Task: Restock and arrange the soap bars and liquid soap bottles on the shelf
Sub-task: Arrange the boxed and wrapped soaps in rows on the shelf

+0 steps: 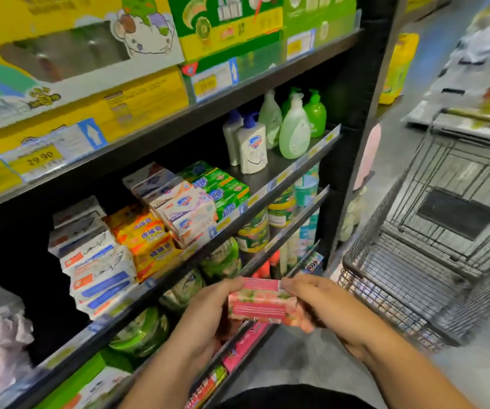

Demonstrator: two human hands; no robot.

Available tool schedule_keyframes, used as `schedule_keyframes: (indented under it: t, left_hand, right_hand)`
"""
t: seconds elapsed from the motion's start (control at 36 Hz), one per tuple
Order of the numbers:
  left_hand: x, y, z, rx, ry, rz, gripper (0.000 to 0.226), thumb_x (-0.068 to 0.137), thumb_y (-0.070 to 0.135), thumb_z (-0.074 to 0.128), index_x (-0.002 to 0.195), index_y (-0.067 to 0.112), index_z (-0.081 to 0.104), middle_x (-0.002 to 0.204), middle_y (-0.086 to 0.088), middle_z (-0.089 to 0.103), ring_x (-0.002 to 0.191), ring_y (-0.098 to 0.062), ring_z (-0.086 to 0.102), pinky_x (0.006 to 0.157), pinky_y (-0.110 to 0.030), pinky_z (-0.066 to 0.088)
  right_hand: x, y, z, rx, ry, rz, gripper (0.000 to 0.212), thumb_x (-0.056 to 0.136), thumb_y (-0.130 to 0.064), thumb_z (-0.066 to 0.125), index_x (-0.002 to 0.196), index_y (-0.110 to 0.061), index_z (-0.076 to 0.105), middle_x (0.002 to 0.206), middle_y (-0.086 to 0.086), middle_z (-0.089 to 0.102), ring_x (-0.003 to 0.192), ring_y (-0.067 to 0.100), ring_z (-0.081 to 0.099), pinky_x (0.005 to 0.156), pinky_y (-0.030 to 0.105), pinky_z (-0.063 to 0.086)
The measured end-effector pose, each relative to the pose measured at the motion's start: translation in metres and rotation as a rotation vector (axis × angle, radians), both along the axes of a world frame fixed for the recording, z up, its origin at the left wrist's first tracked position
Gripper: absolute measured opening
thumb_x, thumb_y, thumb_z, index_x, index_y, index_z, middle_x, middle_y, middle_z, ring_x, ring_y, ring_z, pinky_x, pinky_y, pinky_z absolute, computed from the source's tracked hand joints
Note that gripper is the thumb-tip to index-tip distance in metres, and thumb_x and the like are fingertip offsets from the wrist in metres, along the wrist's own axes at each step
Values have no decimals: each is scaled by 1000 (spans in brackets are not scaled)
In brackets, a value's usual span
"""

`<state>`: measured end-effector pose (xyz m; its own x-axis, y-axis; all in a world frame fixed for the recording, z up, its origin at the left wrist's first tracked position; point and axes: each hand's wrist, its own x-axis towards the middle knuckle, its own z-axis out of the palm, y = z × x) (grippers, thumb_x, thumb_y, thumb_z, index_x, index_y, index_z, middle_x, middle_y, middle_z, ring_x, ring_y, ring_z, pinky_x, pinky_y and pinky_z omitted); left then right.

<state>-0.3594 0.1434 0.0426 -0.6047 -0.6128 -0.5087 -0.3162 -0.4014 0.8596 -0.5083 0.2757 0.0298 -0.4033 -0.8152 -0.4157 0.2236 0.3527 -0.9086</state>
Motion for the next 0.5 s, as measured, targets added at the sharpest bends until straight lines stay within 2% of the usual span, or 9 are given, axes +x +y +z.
schedule_keyframes:
  t: [0.03, 0.08, 0.14, 0.19, 0.25, 0.31, 0.36, 0.42, 0.5]
  left_hand:
    - [-3, -1, -1, -26, 3, -5, 27, 91, 35, 64, 83, 15, 79, 75, -15, 62, 63, -23, 52, 56, -29, 35]
    - [-5, -3, 0, -122, 55, -40, 26, 81, 40, 74, 97, 20, 78, 87, -18, 72, 73, -30, 62, 66, -35, 45]
    - [-6, -6, 4, -259, 104, -78, 28, 78, 35, 82, 105, 31, 76, 98, -10, 75, 87, -30, 69, 79, -43, 54]
    - [-3, -11, 12, -411, 161, -132, 35, 74, 24, 83, 106, 36, 74, 100, 1, 74, 92, -20, 71, 78, -34, 59]
    - [3, -16, 19, -576, 198, -212, 46, 69, 21, 89, 106, 42, 71, 105, 8, 72, 94, -13, 70, 77, -28, 58]
    - [9, -23, 24, -712, 193, -271, 53, 66, 24, 86, 107, 51, 66, 111, 16, 69, 101, -9, 67, 81, -23, 54]
    - [17, -28, 27, -790, 163, -345, 64, 67, 29, 86, 118, 56, 58, 118, 20, 66, 115, -6, 62, 92, -29, 51]
    - [26, -30, 32, -811, 103, -423, 77, 68, 33, 89, 129, 58, 48, 126, 25, 60, 124, 1, 55, 100, -32, 47]
    - [40, -31, 35, -916, -37, -488, 81, 68, 51, 86, 134, 65, 40, 134, 43, 42, 127, 16, 41, 104, -14, 36]
  right_hand:
    - [-1, 3, -2, -7, -9, 2, 39, 93, -41, 65, 92, -2, 62, 68, 16, 62, 60, 20, 51, 57, 25, 42]
    - [-5, 9, -3, -45, 2, -15, 39, 86, -44, 73, 105, -11, 64, 82, 23, 65, 69, 21, 56, 66, 31, 42]
    - [-9, 12, 1, -129, 30, -42, 38, 84, -39, 76, 117, -24, 64, 88, 18, 66, 75, 19, 58, 66, 26, 43]
    - [-13, 14, 8, -255, 59, -56, 39, 83, -20, 74, 120, -22, 63, 90, 2, 71, 79, 14, 65, 67, 18, 48]
    - [-16, 14, 15, -347, 138, -60, 42, 79, 2, 74, 115, -18, 65, 100, -6, 75, 90, 8, 70, 73, 17, 53]
    - [-17, 13, 20, -401, 308, -68, 50, 72, 9, 78, 109, -24, 69, 106, -9, 74, 101, 7, 68, 76, 18, 54]
    - [-16, 10, 21, -440, 532, -45, 61, 69, 10, 81, 107, -36, 70, 110, -13, 70, 104, 6, 66, 76, 18, 54]
    - [-14, 4, 20, -508, 755, 26, 70, 68, 15, 80, 111, -39, 69, 115, -17, 67, 109, 6, 64, 80, 16, 51]
    - [-8, -13, 13, -601, 934, 145, 67, 68, 13, 82, 114, -34, 70, 123, -19, 63, 120, 9, 59, 97, 27, 49]
